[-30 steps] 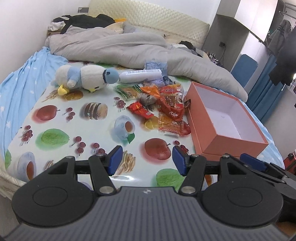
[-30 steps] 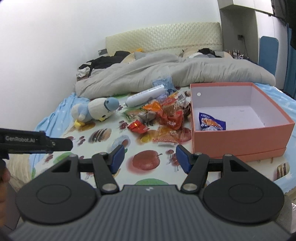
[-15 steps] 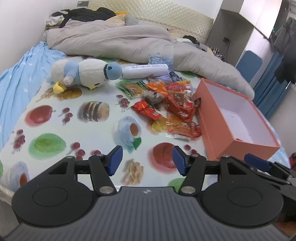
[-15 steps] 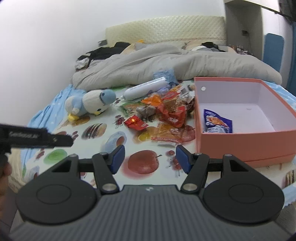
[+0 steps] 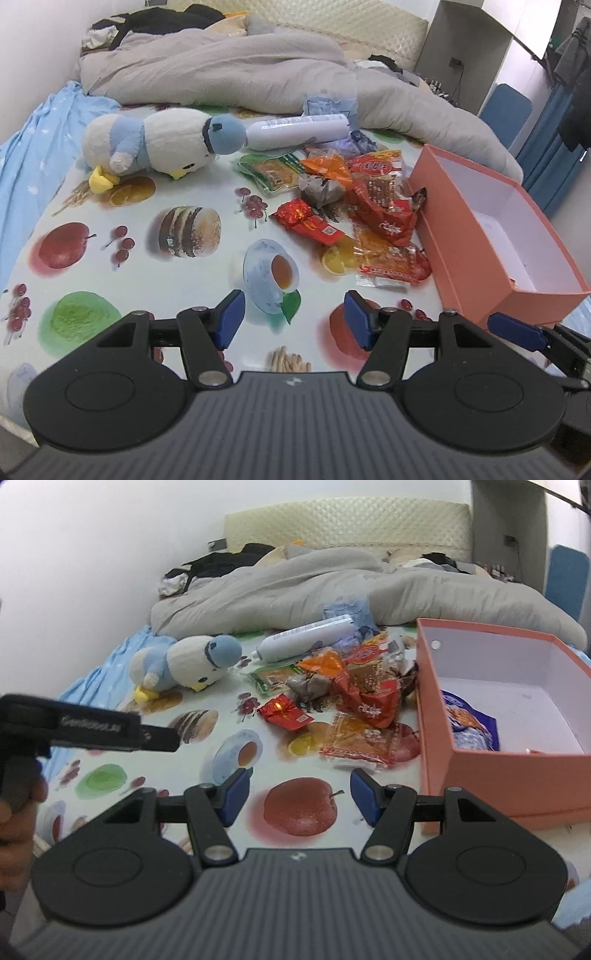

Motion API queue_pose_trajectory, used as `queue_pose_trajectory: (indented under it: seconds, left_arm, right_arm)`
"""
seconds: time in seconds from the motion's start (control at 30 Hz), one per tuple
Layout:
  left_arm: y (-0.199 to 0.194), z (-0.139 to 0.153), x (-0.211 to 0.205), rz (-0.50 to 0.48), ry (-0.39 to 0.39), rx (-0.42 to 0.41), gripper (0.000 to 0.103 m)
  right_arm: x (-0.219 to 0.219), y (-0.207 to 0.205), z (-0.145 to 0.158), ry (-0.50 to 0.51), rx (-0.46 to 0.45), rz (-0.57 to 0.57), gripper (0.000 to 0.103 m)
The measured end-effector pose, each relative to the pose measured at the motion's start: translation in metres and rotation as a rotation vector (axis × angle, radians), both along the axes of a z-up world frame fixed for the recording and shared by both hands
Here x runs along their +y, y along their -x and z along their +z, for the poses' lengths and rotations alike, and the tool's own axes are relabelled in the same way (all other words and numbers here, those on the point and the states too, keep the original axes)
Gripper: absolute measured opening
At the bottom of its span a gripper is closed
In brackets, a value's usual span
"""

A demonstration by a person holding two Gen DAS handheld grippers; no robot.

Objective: Organize snacks
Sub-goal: 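Move both tools toward the remaining snacks beside the box, then grasp the red foil candy with the left tool while the right tool approaches the red bag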

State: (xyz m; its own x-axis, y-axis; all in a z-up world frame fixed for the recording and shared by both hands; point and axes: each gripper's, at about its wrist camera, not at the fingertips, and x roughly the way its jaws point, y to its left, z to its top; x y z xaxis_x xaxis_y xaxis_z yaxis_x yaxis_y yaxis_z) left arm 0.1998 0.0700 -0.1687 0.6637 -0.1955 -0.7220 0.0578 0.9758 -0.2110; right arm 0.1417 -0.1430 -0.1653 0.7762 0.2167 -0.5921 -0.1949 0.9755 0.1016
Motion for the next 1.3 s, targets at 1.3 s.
queue_pose_trajectory:
  seconds: [1.3]
  left_arm:
    - [-0.187, -0.106, -0.016, -0.133, -0.022, 0.021, 0.069]
  right_arm:
    - [0.004, -0.163, -0.1, 0.135, 0.073, -0.142, 0.061]
